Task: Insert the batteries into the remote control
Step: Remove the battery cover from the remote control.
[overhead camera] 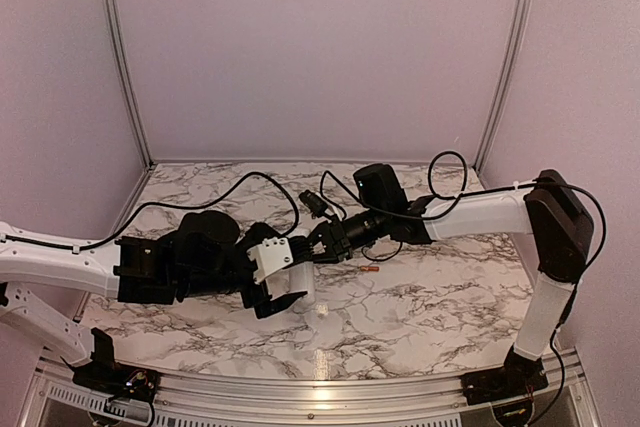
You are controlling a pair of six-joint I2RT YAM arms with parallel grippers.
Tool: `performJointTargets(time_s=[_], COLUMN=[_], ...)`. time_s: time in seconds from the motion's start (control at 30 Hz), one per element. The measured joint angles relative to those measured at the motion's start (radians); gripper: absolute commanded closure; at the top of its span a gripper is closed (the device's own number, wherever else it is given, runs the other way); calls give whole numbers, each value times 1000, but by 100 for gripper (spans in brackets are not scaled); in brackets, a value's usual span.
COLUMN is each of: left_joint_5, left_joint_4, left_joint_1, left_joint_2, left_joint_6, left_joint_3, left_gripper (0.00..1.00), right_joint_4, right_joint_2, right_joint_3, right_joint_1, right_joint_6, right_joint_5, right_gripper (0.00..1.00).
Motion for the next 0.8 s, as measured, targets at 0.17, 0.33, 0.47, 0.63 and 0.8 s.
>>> performJointTargets(time_s=[0.17, 0.33, 0.47, 0.63, 0.8], left_joint_5=[13, 15, 16, 16, 15], left_joint_4=[-21, -29, -40, -41, -41], left_joint_1=[0, 8, 12, 13, 16], left_joint_2=[8, 27, 40, 42, 47], left_joint_6=[-13, -19, -28, -32, -35], left_joint_3=[0, 1, 1, 1, 1], left_gripper=[1, 1, 2, 3, 5], right_joint_4=[2, 10, 20, 27, 28], right_joint_2=[0, 0, 0, 0, 0], right_joint_3=[0, -1, -3, -7, -8], right_joint_1=[0, 0, 0, 0, 0], right_joint_6=[5, 11, 21, 23, 23], right_joint_5=[-7, -15, -18, -18, -16], right_gripper=[100, 100, 100, 100, 100])
